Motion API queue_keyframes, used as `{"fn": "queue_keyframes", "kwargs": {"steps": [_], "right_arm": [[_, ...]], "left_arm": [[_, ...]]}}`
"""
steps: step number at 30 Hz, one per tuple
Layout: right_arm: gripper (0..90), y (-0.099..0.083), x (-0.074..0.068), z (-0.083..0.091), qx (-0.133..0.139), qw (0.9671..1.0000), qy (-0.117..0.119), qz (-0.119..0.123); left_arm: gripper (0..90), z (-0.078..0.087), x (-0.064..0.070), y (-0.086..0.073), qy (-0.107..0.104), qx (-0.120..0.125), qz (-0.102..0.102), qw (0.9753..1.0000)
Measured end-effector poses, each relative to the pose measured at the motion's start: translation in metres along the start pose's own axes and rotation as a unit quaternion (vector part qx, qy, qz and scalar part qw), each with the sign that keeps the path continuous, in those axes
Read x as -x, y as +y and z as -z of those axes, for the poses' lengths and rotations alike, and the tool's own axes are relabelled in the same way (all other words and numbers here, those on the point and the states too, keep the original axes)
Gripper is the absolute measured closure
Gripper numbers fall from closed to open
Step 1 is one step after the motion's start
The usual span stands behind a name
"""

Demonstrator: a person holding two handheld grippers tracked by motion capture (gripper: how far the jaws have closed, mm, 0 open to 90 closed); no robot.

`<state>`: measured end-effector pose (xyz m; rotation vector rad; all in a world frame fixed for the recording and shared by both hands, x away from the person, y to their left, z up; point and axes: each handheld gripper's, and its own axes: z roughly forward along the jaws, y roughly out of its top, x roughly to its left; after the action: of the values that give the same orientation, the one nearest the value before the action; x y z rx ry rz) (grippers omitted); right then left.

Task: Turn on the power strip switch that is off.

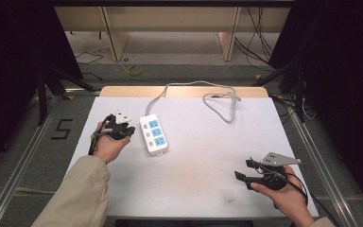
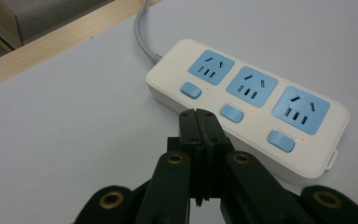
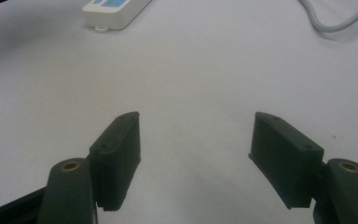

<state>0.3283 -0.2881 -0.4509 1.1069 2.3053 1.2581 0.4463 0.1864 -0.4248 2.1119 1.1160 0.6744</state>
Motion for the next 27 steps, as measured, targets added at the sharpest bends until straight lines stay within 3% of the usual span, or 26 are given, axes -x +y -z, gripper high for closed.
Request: {"fn": "queue_keyframes", "kwargs": {"steps": [27], "right_arm": [[32.7, 0.0, 0.0, 0.0, 0.0, 1.0, 0.0, 0.001]], "left_arm": [[89.9, -0.015, 0.0, 0.01, 0.004, -0.008, -0.006, 0.9999]]}}
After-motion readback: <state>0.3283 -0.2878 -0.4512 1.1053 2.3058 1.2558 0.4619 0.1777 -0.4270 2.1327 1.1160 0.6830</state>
